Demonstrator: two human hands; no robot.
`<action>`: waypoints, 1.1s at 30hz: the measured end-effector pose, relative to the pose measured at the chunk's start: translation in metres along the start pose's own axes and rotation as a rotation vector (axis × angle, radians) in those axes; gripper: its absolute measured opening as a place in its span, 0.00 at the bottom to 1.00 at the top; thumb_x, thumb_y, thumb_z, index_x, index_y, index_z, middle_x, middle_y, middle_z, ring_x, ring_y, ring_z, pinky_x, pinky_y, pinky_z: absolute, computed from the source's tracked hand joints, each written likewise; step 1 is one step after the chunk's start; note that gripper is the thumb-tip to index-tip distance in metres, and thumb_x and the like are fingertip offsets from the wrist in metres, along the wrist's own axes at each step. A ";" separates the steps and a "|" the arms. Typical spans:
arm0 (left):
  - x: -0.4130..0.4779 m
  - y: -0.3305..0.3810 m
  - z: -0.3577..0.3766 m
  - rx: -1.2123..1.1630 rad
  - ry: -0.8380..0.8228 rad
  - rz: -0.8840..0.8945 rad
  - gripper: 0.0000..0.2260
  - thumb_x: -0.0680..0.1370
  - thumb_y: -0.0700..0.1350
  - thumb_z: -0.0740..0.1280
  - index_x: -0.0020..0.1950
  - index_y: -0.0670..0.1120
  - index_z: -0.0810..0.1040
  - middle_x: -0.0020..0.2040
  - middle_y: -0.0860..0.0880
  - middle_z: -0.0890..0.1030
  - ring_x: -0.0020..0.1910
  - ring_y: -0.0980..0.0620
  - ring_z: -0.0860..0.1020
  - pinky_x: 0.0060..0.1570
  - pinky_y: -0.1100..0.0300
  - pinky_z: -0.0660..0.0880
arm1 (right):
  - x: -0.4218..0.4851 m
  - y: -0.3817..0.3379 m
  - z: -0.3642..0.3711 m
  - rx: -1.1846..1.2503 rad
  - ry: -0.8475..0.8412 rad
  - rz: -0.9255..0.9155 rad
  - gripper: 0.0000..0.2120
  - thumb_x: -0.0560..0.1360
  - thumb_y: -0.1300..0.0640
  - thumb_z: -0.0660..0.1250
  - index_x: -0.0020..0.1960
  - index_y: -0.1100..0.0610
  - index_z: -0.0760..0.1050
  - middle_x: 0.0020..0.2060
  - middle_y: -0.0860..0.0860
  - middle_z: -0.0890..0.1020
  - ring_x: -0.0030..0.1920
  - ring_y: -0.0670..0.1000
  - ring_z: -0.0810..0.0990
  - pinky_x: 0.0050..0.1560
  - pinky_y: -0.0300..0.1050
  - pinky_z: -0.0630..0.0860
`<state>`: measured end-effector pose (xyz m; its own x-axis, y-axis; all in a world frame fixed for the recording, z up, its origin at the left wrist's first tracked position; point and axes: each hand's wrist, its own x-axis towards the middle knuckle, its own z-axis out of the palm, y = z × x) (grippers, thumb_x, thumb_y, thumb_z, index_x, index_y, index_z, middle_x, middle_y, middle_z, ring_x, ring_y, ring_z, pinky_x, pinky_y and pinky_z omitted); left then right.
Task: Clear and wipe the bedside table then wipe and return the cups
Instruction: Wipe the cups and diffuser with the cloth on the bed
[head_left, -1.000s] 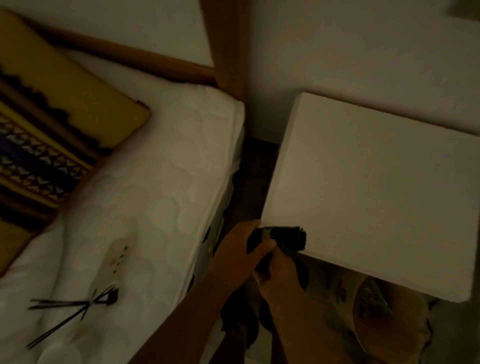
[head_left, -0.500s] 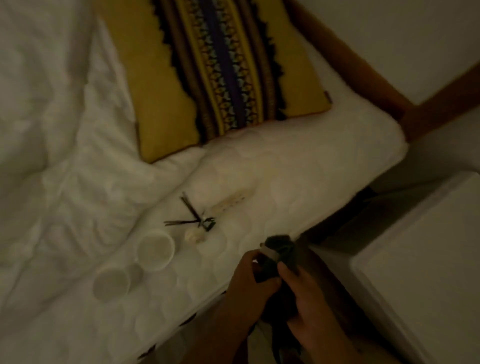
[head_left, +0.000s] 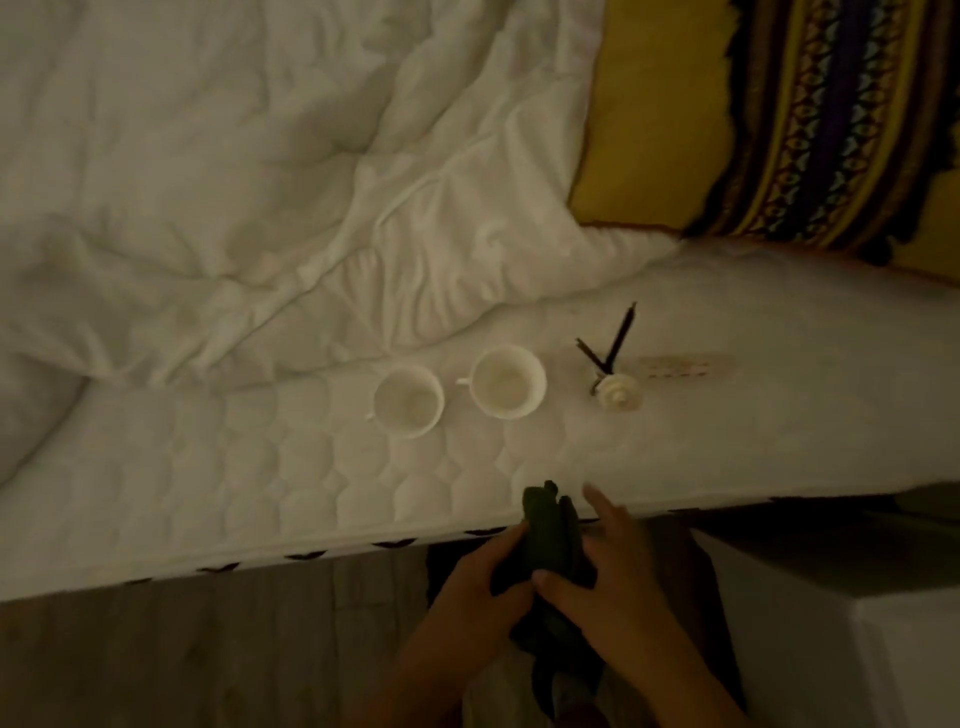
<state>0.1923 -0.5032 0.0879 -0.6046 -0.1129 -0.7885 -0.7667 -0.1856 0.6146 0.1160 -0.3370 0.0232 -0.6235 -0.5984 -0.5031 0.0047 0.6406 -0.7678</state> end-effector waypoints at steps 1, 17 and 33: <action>-0.001 -0.001 -0.011 -0.044 -0.038 -0.013 0.21 0.77 0.39 0.68 0.67 0.56 0.75 0.57 0.58 0.83 0.59 0.58 0.80 0.59 0.59 0.77 | 0.002 -0.026 -0.005 -0.002 0.022 -0.013 0.23 0.69 0.37 0.72 0.60 0.46 0.76 0.76 0.29 0.48 0.79 0.43 0.45 0.77 0.55 0.54; 0.033 -0.006 -0.094 0.422 0.403 0.371 0.17 0.73 0.62 0.65 0.42 0.48 0.74 0.45 0.54 0.71 0.42 0.59 0.72 0.42 0.68 0.72 | 0.048 -0.108 0.072 0.994 0.035 0.390 0.24 0.68 0.39 0.73 0.59 0.51 0.80 0.59 0.58 0.82 0.62 0.58 0.80 0.64 0.58 0.76; 0.112 0.025 -0.146 1.019 0.296 0.424 0.48 0.69 0.61 0.73 0.76 0.64 0.41 0.78 0.50 0.41 0.76 0.43 0.51 0.69 0.42 0.64 | 0.091 -0.095 0.086 0.885 0.359 0.478 0.20 0.74 0.52 0.72 0.64 0.56 0.77 0.56 0.55 0.83 0.56 0.56 0.82 0.61 0.57 0.78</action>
<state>0.1373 -0.6631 0.0115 -0.8856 -0.2287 -0.4044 -0.4134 0.7851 0.4612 0.1261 -0.4942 0.0159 -0.5998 -0.1079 -0.7928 0.7857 0.1077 -0.6091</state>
